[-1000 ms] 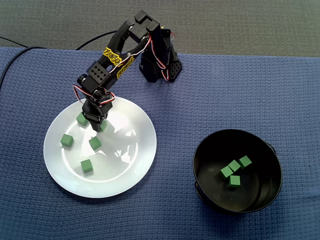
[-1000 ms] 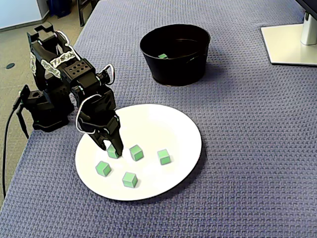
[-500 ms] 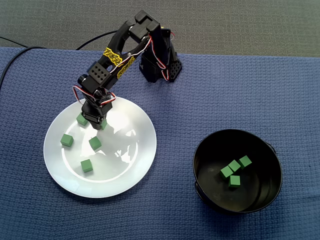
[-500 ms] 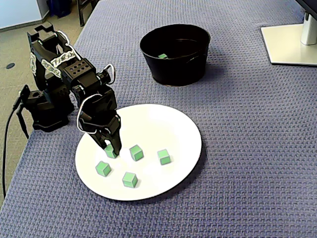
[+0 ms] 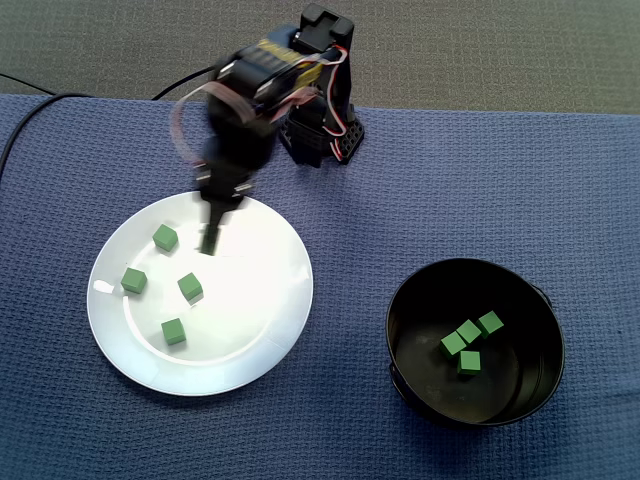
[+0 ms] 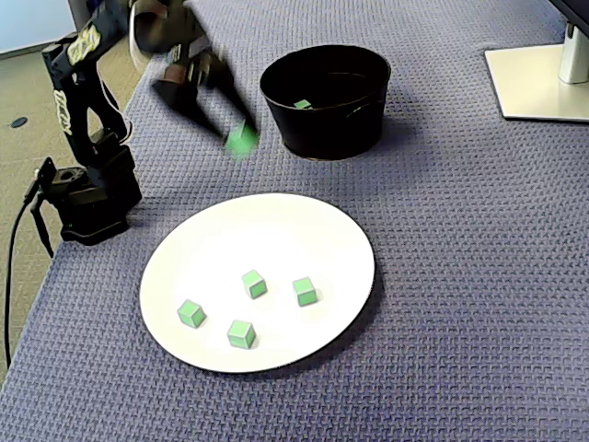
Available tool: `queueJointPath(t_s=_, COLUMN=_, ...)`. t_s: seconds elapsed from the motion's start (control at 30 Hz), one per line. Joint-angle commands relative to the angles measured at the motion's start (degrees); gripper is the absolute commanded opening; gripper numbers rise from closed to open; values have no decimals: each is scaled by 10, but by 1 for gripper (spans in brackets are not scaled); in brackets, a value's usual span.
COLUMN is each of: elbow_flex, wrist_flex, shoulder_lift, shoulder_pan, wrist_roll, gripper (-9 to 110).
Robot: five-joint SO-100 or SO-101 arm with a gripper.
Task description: Pick up the items on the white plate and put them in the black container.
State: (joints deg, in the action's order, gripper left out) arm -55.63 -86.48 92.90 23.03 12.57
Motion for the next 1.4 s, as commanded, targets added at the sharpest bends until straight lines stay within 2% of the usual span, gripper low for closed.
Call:
queueJointPath(t_s=0.0, elbow_flex=200, wrist_flex=-19, shoulder_lift=12, shoulder_pan=-180, wrist_roll=-1, gripper=0)
queueJointPath(t_s=0.17, elbow_flex=220, wrist_flex=33, shoulder_lift=-51, shoulder_pan=-358, wrist_roll=13, gripper=0)
queueJointPath(t_s=0.37, elbow_flex=134, wrist_flex=118, shoulder_lift=-156, shoulder_pan=-482, wrist_roll=25, gripper=0)
queueJointPath(t_s=0.6, elbow_flex=105, wrist_flex=171, shoulder_lift=-300, shoulder_pan=-569, wrist_roll=23, gripper=0)
queueJointPath(t_s=0.93, elbow_flex=117, wrist_flex=192, shoulder_lift=-425, shoulder_pan=-584, wrist_roll=25, gripper=1)
queueJointPath(t_s=1.0, elbow_flex=118, wrist_flex=187, shoulder_lift=-424, shoulder_pan=-583, wrist_roll=30, gripper=19)
queueJointPath(t_s=1.07, elbow_flex=134, wrist_flex=169, shoulder_lift=-417, shoulder_pan=-582, wrist_roll=34, gripper=27)
queueJointPath(t_s=1.27, elbow_flex=345, wrist_flex=-35, shoulder_lift=-343, shoulder_pan=-584, wrist_roll=54, gripper=31)
queueJointPath(t_s=1.37, elbow_flex=370, wrist_flex=-97, shoulder_lift=-238, shoulder_pan=-551, wrist_roll=76, gripper=34)
